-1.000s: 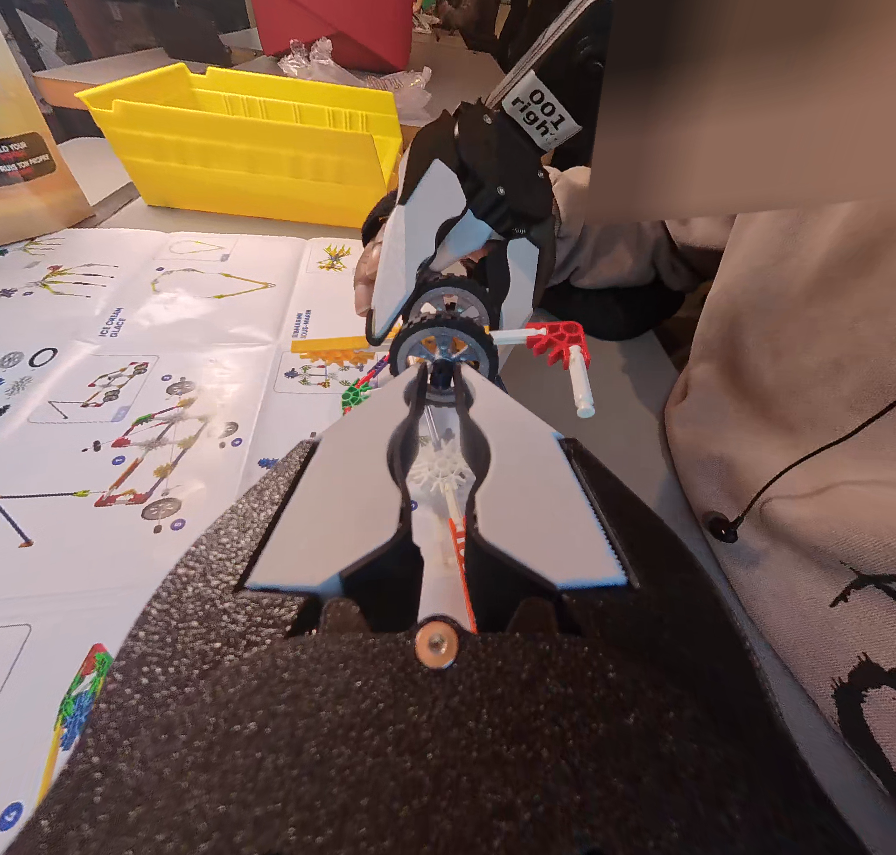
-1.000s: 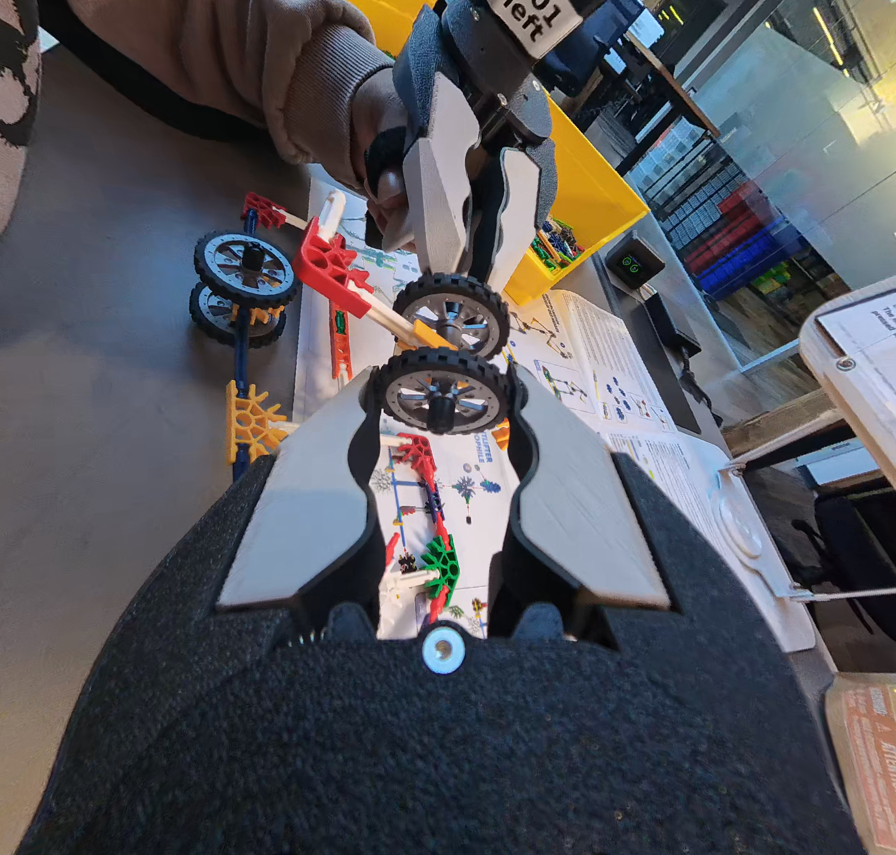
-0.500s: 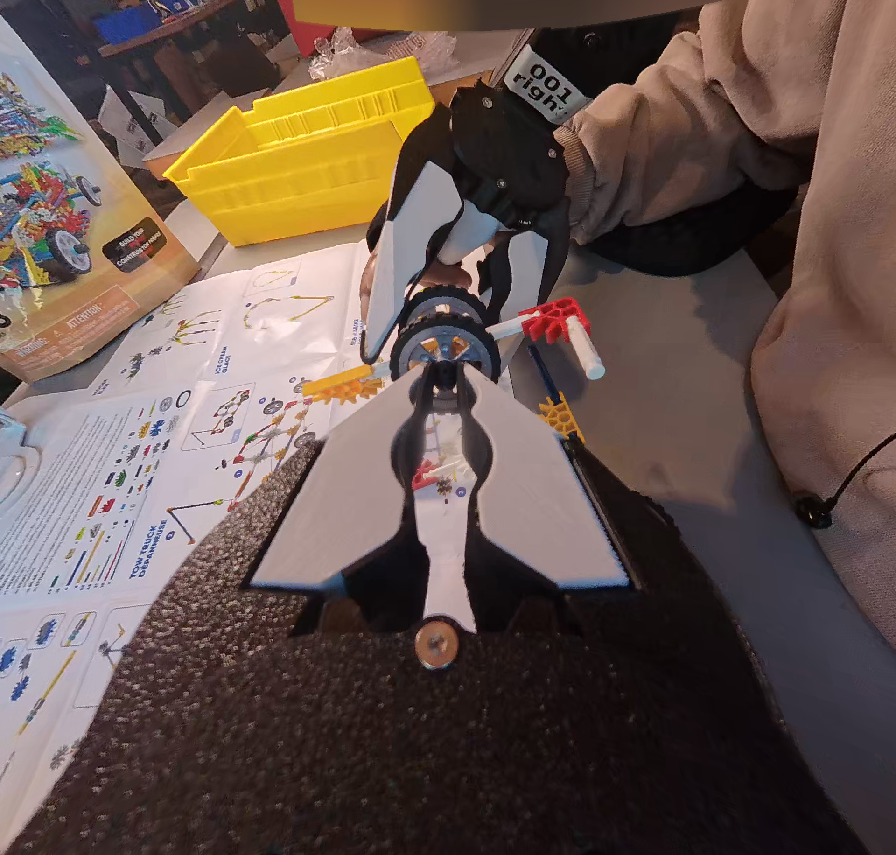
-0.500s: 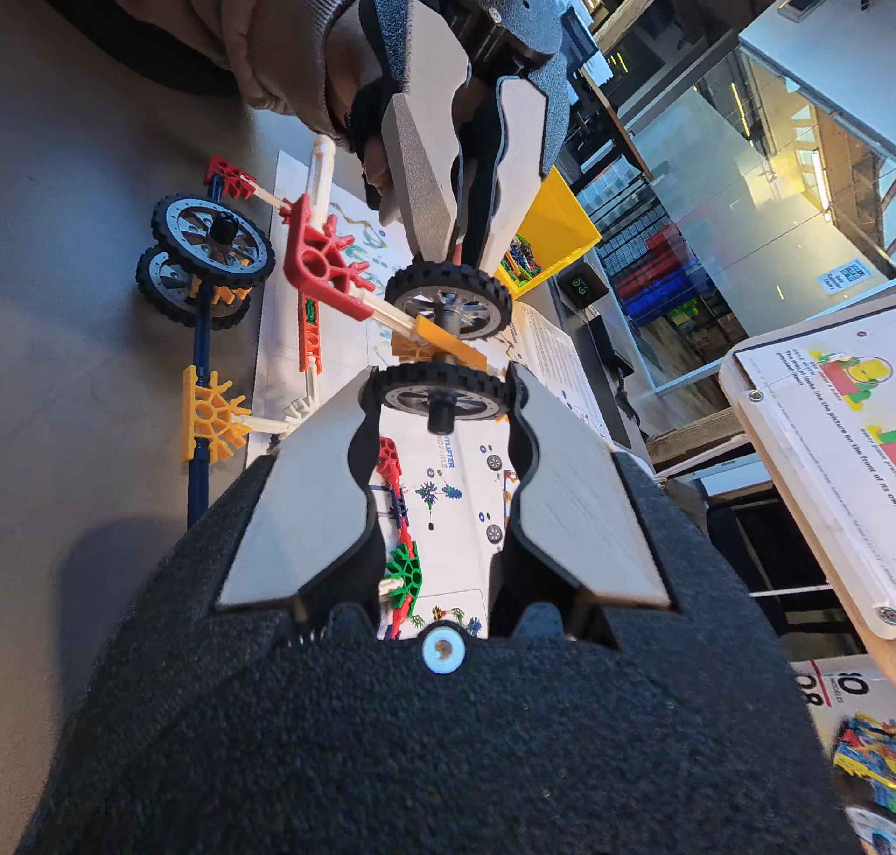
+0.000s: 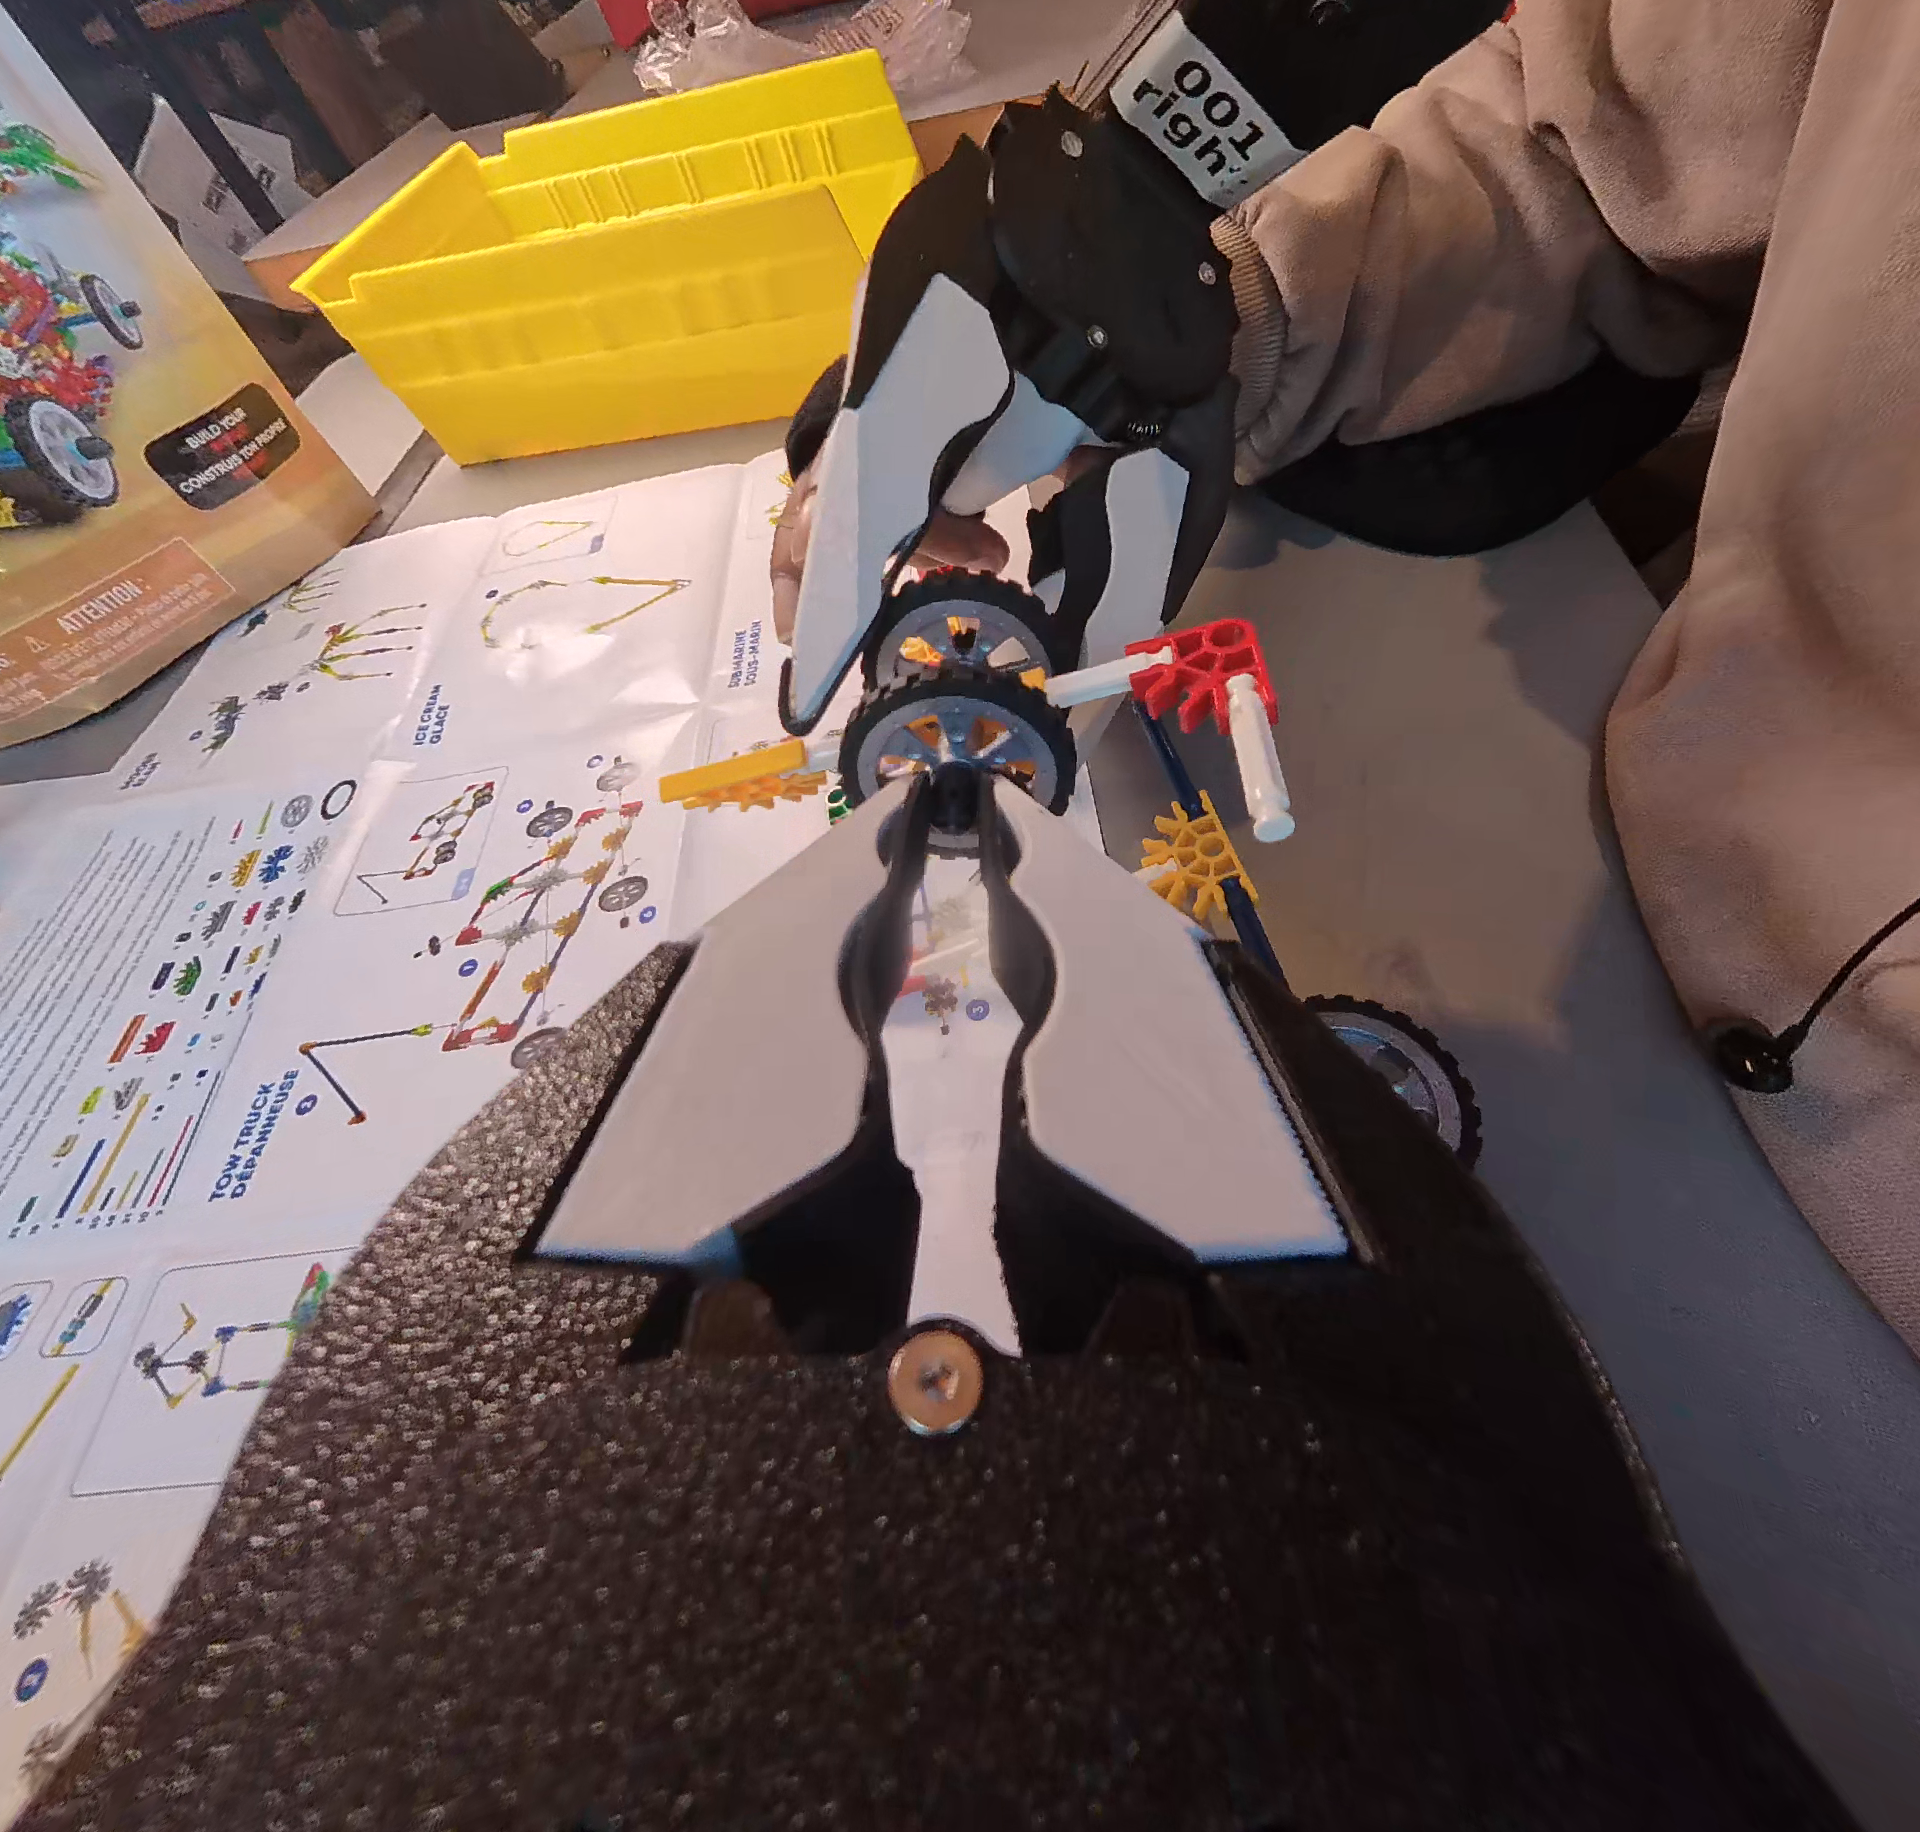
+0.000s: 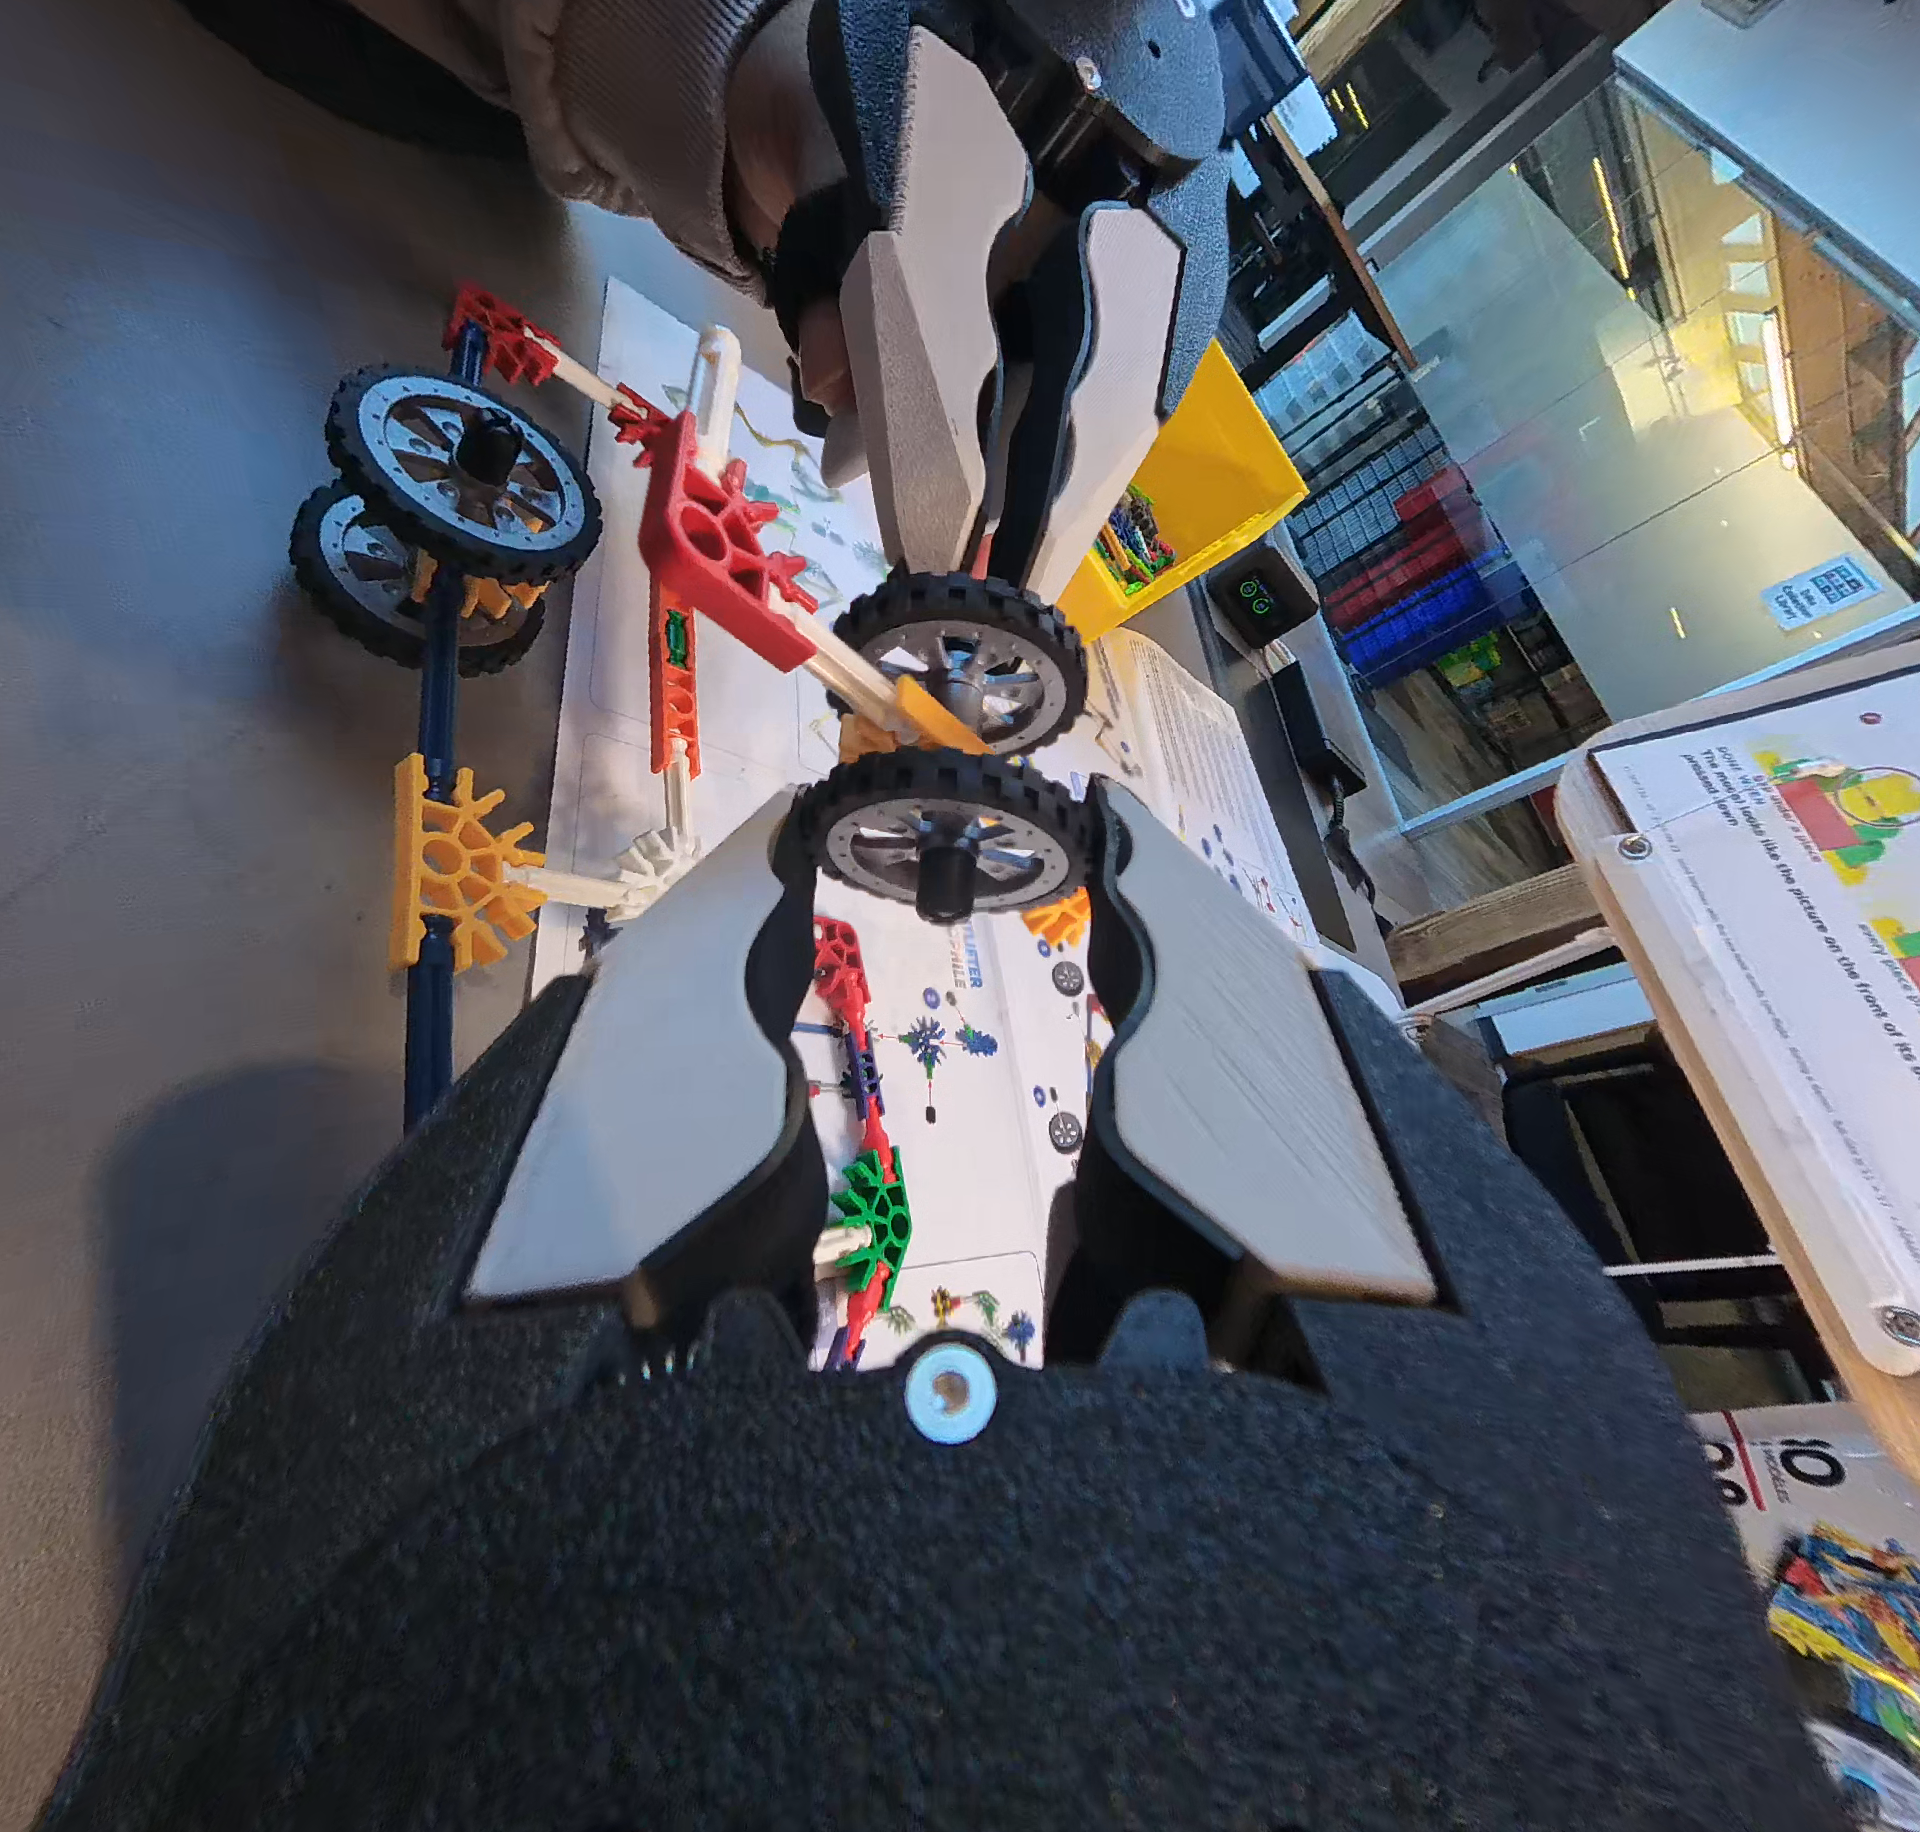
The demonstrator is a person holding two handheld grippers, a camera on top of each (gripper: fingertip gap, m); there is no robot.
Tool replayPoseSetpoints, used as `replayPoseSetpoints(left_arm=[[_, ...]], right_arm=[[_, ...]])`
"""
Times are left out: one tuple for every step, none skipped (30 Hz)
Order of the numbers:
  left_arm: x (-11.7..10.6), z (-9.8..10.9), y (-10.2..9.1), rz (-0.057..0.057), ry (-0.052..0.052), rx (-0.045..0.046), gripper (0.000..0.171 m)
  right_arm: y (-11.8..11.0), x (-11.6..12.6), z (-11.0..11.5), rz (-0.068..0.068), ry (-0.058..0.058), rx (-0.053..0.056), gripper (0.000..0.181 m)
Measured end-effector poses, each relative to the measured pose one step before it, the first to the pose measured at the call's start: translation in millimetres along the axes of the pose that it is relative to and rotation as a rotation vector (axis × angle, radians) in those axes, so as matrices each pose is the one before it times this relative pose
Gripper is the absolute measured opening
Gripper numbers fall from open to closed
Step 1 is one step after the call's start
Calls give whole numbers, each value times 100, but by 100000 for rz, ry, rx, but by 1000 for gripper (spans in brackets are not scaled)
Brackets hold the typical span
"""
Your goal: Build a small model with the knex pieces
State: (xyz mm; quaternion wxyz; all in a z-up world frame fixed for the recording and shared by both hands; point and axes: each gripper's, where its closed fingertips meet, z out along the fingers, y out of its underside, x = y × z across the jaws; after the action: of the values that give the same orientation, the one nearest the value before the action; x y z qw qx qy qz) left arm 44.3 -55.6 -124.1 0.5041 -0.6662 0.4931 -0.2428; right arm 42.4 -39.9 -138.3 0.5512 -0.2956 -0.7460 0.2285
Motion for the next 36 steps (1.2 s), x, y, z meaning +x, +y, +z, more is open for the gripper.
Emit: replayPoseSetpoints(left_arm=[[68,88,246,-1528,1271,-216,7],[86,90,277,-2228,1801,-121,7],[35,101,308,-3327,2031,308,7],[-70,88,386,-4351,2062,739,7],[-245,-23,437,-5408,1796,990,7],[-519,-215,331,-5820,643,1627,3],[-674,-428,-27,-5536,-38,3260,8],[-600,-493,-420,-6209,525,4252,17],[-409,-409,-601,-6840,1334,3981,22],[-375,-248,-573,-6241,699,3323,23],[-388,-89,-477,-4566,-560,3110,23],[-131,51,-337,-3123,82,2661,24],[259,158,-130,-2378,1822,1261,25],[312,232,13,-1624,1539,-28,27],[184,248,84,350,-52,-579,29],[43,287,195,2682,-1735,-1477,31],[-127,394,423,4693,-3480,-3074,35],[-273,501,630,6198,-4925,-4529,38],[-304,582,815,7518,-5621,-5667,39],[-275,601,982,9024,-5654,-6715,39],[-319,542,924,9744,-6205,-6391,37],[-341,369,600,9523,-6340,-4376,27],[-194,165,333,8588,-4697,-2602,17],[-294,-19,257,6188,-3639,-2039,10],[-265,-254,-16,2527,-1321,201,4],[48,-468,-462,-2401,3072,3717,4],[73,-593,-643,-6139,4714,5437,4],[-197,-599,-461,-7279,3478,4636,4],[-365,-626,-428,-7047,2463,4930,3],[-248,-630,-448,-7034,3320,5006,3],[-111,-570,-427,-6791,3925,4641,3],[-176,-465,-414,-5477,2634,4340,3],[19,-350,-378,-3613,2854,3676,3],[343,-227,-382,-2418,3998,3096,3],[216,-108,-388,-2258,2417,2677,3],[102,-5,-238,-1905,1169,1507,3]], right_arm=[[145,-167,44,-612,-632,-873,50],[198,-208,72,-912,-585,-1184,50],[217,-207,90,-777,-468,-1397,50],[300,-156,110,0,-566,-1835,50],[455,-25,98,93,10,-2582,50],[728,259,71,-27,1649,-3974,50],[970,506,47,-73,2767,-5048,50],[932,371,61,-301,1765,-4449,50],[694,279,66,-772,1574,-3151,50],[461,321,88,-1219,2236,-2474,50],[412,316,166,-1223,2238,-3070,50],[427,306,230,-1248,2340,-3666,50],[485,234,260,-1422,2112,-4069,50],[612,120,271,-1599,1563,-4654,50],[536,4,226,-1888,985,-3678,50],[445,-47,231,-919,622,-3005,50],[368,-55,229,546,-15,-3011,50],[176,-147,192,946,-925,-2295,50],[-139,-107,117,1144,-752,-853,50],[-347,-25,38,1850,-257,284,50],[-396,-101,-7,2622,-975,455,50],[-497,-231,-104,2640,-1884,1509,50],[-543,-239,-172,2671,-1956,2455,50],[-339,-166,-209,3669,-2055,2079,50],[-662,-296,-351,5798,-4011,5219,50],[-863,-106,-512,7242,-3802,7127,50],[-868,126,-655,6387,-3245,7335,50],[-909,145,-755,5588,-3785,7316,53],[-820,299,-768,5576,-3110,6599,58],[-579,436,-677,6041,-2037,4997,64],[-277,309,-539,5672,-2504,3132,69],[69,228,-377,4192,-2038,1203,70],[340,365,-208,1812,105,-229,69],[473,258,-22,-105,621,-918,66],[426,-75,86,-954,-484,-1092,60],[-74,-30,49,-2325,1230,1250,48]])
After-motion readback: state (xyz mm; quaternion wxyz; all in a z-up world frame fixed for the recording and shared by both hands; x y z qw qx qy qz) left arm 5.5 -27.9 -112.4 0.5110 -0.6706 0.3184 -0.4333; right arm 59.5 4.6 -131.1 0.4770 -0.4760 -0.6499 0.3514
